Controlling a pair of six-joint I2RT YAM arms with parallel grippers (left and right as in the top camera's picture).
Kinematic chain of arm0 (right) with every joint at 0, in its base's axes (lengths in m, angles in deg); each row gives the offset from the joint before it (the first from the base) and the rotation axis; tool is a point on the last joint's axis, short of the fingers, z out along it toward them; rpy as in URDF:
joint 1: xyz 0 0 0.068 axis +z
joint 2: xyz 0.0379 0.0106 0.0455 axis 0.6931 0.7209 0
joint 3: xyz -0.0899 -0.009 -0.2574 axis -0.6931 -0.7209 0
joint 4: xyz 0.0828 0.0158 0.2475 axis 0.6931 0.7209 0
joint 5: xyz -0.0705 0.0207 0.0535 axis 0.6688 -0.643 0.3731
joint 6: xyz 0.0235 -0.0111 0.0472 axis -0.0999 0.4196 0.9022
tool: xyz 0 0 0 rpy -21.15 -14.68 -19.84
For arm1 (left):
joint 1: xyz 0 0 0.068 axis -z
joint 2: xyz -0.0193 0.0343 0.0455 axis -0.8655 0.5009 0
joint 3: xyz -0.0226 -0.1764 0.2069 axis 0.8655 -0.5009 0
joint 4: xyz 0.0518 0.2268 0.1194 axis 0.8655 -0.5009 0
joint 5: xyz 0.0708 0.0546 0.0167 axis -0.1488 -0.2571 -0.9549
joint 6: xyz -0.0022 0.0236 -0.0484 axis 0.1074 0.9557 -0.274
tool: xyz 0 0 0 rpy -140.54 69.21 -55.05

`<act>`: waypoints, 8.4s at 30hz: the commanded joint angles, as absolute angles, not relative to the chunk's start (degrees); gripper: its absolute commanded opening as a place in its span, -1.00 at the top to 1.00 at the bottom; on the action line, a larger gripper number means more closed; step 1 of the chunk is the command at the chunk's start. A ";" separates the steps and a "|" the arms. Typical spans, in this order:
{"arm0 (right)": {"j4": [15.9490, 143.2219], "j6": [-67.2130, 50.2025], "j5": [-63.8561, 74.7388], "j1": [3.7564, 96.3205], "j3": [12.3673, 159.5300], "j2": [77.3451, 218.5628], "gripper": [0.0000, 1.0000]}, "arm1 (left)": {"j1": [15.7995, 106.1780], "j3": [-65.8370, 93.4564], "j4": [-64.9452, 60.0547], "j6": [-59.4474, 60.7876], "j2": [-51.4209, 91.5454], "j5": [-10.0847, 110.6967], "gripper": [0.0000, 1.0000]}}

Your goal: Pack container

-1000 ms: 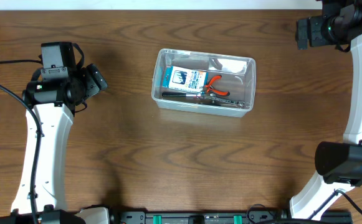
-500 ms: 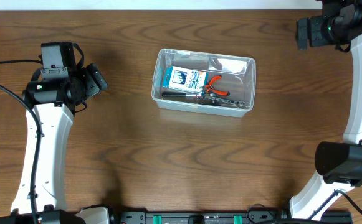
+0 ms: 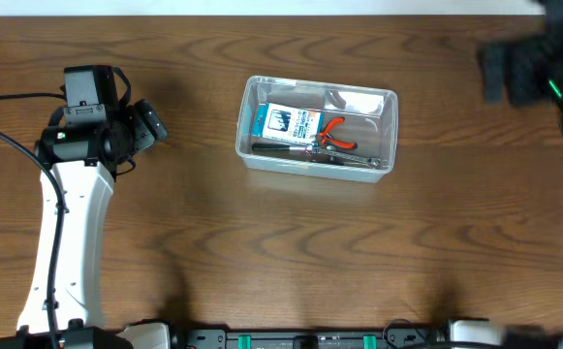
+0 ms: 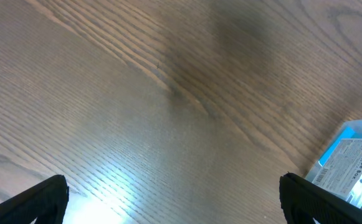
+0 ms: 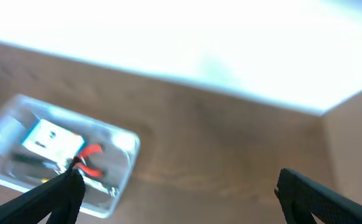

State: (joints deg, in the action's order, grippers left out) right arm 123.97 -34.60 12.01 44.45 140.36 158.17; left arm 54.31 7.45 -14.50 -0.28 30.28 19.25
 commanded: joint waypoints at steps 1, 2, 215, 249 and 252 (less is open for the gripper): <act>124.40 -33.60 11.94 45.09 140.91 149.98 -0.98 | 54.07 7.12 -14.63 0.66 30.13 18.33 -0.96; 124.40 -33.60 11.94 45.07 140.89 147.68 -0.98 | 54.07 7.12 -14.63 0.66 30.13 18.33 -0.96; 50.37 -21.36 20.36 45.35 12.39 77.56 -0.98 | 55.29 -55.08 17.13 -2.82 -51.01 22.26 -0.96; 50.37 -21.36 20.34 45.35 12.39 77.56 -0.98 | 55.29 -61.68 17.54 19.59 -51.46 22.24 -0.96; 50.37 -21.36 20.36 45.35 12.39 77.56 -0.99 | 55.29 -61.68 17.54 28.59 -51.46 22.20 -0.96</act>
